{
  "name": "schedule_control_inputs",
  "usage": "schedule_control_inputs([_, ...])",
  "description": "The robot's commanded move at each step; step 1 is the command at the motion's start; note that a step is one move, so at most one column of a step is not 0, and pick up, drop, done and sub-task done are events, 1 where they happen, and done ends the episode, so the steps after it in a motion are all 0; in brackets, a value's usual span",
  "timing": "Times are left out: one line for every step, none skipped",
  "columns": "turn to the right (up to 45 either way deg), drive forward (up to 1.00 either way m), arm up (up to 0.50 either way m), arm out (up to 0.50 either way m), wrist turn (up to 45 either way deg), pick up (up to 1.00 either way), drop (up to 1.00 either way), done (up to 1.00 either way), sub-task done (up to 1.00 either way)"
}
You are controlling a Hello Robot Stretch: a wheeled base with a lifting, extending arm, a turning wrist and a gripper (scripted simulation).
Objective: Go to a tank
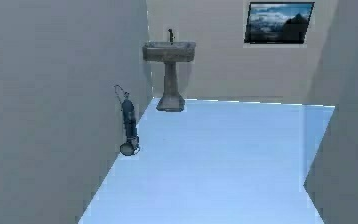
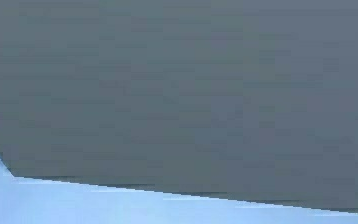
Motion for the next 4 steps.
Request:
schedule_control_inputs([0.0, 1.00, 0.00, 0.00, 0.0, 0.00, 0.00, 0.00, 0.00])
schedule_control_inputs([-12.0, 0.00, 0.00, 0.00, 0.0, 0.00, 0.00, 0.00, 0.00])
schedule_control_inputs([0.0, 0.15, 0.00, 0.00, 0.0, 0.00, 0.00, 0.00, 0.00])
schedule_control_inputs([-21.0, 0.00, 0.00, 0.00, 0.0, 0.00, 0.00, 0.00, 0.00])
